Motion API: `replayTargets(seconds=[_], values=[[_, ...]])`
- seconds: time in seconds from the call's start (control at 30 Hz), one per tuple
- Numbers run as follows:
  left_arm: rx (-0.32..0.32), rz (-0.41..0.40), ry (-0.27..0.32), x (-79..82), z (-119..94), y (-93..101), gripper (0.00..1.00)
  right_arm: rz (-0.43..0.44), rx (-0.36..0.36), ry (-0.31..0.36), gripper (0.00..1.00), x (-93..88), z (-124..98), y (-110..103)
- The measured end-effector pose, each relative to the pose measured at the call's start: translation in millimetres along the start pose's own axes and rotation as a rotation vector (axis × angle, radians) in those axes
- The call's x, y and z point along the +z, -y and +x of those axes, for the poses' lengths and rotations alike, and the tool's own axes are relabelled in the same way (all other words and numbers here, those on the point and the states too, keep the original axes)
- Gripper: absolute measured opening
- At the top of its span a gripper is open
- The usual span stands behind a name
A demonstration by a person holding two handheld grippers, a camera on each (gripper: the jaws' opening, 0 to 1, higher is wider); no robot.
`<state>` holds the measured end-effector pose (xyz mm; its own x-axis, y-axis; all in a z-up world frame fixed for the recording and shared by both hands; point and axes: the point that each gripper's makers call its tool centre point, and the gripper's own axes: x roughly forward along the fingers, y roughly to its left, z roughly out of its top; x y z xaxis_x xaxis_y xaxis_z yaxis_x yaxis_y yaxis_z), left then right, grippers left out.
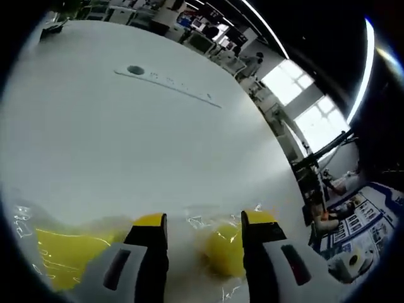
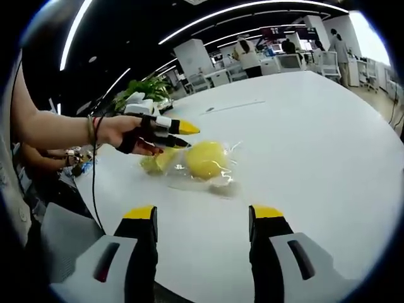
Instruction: Compare the silicone blocks by pressing each to a similar depth, holding the contact briefly, and releasing to observe deformation and rebound differences across the visible hardness samples.
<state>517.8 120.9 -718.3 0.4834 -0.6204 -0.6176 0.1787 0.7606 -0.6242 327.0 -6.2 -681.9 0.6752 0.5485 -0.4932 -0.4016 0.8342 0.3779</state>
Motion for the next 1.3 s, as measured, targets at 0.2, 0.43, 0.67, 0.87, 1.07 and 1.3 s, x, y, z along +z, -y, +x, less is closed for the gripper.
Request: replayTargets(seconds=[0.2, 0.43, 0.67, 0.87, 1.07, 1.3], values=[[-0.004, -0.020, -0.007, -1.4, 8.2, -0.1, 0.41, 0.001, -0.004, -0.002, 0.54, -0.2, -0.6, 1.9], [-0.019, -0.043, -0.015, -1.8, 13.2, 2.7, 0.36, 0.003, -0.009, 0.001, 0.53, 1.6, 0.0, 3.9], [-0.025, -0.064, -0.023, -7.3, 15.2, -3.9, 0.22, 0.006, -0.010, -0.004, 0.53, 0.8, 1.0, 4.6], [-0.027, -0.065, -0.028, -12.4, 17.7, -5.3, 0.13, 0.009, -0.006, -0.010, 0.53, -1.2, 0.9, 4.1], [-0.031, -0.069, -0.020, -13.4, 20.5, -4.7, 0.08, -0.007, -0.001, -0.007, 0.53, 4.1, -0.5, 2.2], [-0.063, -0.058, -0.002, -11.0, 20.3, 3.4, 0.00, -0.018, 0.000, -0.007, 0.53, 6.5, 0.0, 2.6]])
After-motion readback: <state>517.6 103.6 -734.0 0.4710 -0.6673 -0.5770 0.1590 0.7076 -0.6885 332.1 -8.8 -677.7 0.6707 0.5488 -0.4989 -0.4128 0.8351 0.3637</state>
